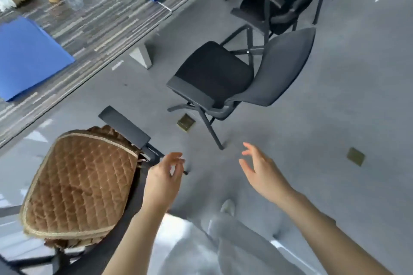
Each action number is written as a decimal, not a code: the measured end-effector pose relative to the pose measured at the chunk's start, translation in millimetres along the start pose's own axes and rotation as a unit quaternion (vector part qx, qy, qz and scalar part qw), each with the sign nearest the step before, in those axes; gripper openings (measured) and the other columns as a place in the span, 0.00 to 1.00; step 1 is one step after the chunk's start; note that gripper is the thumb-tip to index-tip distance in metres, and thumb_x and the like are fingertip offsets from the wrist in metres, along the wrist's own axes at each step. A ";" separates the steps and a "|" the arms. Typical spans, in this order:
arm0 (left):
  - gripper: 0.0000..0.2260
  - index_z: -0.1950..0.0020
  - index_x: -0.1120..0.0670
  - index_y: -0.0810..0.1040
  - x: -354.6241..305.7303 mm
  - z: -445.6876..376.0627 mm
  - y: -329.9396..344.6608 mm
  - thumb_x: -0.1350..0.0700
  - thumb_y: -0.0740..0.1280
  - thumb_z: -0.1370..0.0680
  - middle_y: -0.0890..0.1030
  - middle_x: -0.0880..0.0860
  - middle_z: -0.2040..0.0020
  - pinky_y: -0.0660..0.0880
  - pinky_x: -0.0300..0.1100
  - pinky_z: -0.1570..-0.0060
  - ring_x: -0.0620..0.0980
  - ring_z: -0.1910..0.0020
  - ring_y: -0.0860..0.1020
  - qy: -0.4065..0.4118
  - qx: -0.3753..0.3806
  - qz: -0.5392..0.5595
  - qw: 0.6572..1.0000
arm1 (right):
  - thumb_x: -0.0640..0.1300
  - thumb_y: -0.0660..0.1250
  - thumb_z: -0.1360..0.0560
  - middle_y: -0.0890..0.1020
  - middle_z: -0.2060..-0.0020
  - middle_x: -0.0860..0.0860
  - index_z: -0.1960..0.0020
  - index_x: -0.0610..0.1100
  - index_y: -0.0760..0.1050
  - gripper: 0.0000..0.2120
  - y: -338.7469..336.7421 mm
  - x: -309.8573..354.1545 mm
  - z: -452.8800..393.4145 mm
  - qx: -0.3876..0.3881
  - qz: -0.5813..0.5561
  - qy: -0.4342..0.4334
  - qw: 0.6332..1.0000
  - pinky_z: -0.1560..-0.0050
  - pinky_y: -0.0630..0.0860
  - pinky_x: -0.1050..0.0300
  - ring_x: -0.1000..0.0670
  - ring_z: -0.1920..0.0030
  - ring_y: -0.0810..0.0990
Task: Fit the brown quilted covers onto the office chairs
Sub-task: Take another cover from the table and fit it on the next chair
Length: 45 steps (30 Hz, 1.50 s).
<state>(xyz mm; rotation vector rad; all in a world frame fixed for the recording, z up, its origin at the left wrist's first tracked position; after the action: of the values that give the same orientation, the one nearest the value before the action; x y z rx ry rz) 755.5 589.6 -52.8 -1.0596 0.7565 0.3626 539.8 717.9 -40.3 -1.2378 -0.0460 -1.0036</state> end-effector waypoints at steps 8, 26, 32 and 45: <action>0.08 0.44 0.50 0.79 -133.7 11.5 130.3 0.59 0.64 0.21 0.84 0.42 0.53 0.75 0.36 0.54 0.47 0.55 0.83 0.071 0.095 -0.033 0.992 | 0.52 0.59 0.22 0.79 0.40 0.47 0.31 0.41 0.69 0.24 -91.6 -139.3 38.2 -0.051 -0.056 0.058 0.995 0.41 0.68 0.58 0.45 0.38 0.77; 0.11 0.40 0.50 0.79 -348.4 -204.3 252.0 0.56 0.62 0.20 0.84 0.46 0.55 0.77 0.40 0.53 0.45 0.53 0.81 0.082 0.102 -0.042 0.990 | 0.49 0.60 0.20 0.80 0.44 0.53 0.32 0.45 0.70 0.18 -309.1 -256.8 -161.8 -0.141 -0.082 0.068 0.984 0.41 0.69 0.58 0.50 0.39 0.75; 0.11 0.39 0.49 0.78 -418.0 -302.6 270.6 0.53 0.62 0.20 0.85 0.48 0.52 0.79 0.46 0.49 0.47 0.50 0.81 0.088 0.086 -0.063 0.990 | 0.49 0.60 0.20 0.79 0.45 0.53 0.32 0.45 0.70 0.18 -378.5 -270.9 -259.7 -0.122 -0.084 0.054 0.987 0.41 0.69 0.57 0.50 0.39 0.75; 0.13 0.37 0.48 0.76 -504.4 -402.2 370.1 0.54 0.60 0.20 0.83 0.47 0.49 0.77 0.41 0.54 0.47 0.51 0.80 -0.048 0.015 -0.014 0.999 | 0.51 0.60 0.20 0.79 0.44 0.54 0.31 0.47 0.68 0.19 -479.5 -325.8 -448.6 0.012 -0.014 -0.036 0.999 0.43 0.72 0.53 0.49 0.40 0.74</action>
<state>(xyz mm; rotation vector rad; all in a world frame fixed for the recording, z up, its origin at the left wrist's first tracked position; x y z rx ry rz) 25.6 446.9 -44.1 -1.0160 0.6599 0.3741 -177.8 569.8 -20.8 -1.2541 -0.1309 -0.9803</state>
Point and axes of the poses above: each hand's wrist, its own z-axis away from the middle knuckle, its own y-axis out of the palm, x = y × z, the point moved 5 cm from there along -z, towards the middle knuckle
